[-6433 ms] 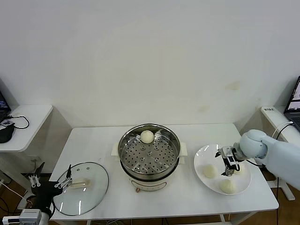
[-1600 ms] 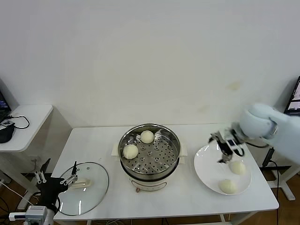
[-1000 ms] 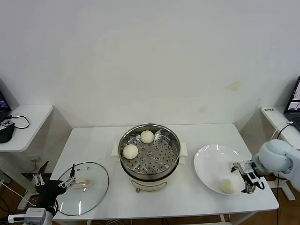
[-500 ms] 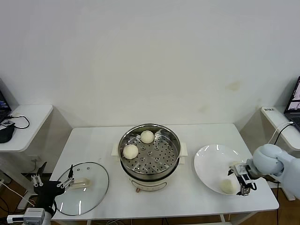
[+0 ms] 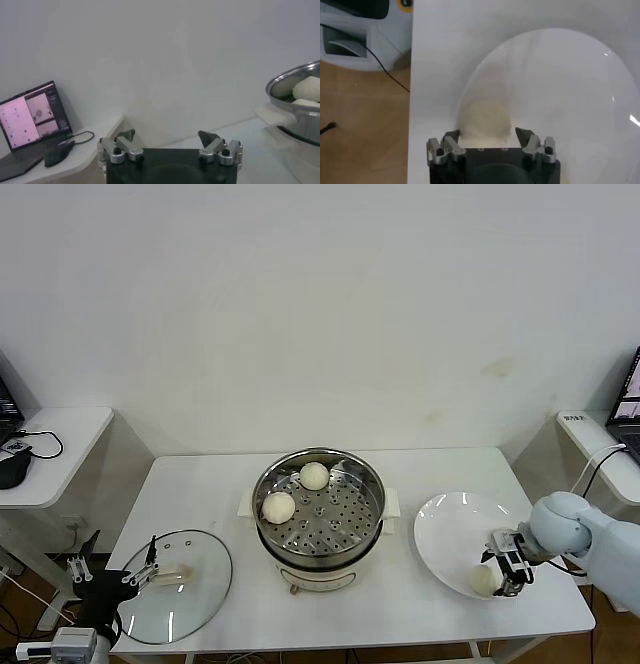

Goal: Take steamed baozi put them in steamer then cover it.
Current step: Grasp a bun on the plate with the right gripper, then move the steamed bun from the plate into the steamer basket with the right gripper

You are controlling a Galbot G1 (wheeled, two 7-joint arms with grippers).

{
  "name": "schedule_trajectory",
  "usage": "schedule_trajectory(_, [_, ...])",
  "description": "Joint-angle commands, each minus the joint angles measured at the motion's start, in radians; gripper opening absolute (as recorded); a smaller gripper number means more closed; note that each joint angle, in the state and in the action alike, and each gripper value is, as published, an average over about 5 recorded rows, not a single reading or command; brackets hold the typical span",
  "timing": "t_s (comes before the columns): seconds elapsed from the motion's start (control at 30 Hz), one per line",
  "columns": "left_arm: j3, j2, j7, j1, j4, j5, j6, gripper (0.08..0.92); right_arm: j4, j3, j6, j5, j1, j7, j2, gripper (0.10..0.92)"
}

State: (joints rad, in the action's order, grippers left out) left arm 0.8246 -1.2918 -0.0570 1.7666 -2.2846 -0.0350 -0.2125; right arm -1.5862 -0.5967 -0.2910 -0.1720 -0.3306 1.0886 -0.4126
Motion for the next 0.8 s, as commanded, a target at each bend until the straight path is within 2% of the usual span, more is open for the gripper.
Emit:
schedule_trajectory(0.03, [-0.002,0.0,0.0,0.0,-0.002,0.001,0.0,0.823,0.017,0.007,-0.017,0.02,-0.006,0.018,-0.014,0.65])
schedule_trajectory(0.23, [-0.002,0.001,0.0,-0.001,-0.004,0.0,-0.001,0.823,0.015,0.002,-0.02,0.03,0.04,0.036,-0.007,0.593])
schedule_trajectory(0.43, [-0.001,0.002,0.0,-0.003,-0.003,-0.002,0.0,0.823,0.003,-0.019,-0.021,0.071,0.165,0.06,0.012,0.577])
schedule_trajectory(0.8, [-0.008,0.006,0.0,-0.016,-0.003,-0.004,0.0,0.823,0.009,-0.19,-0.037,0.238,0.631,0.055,-0.053,0.577])
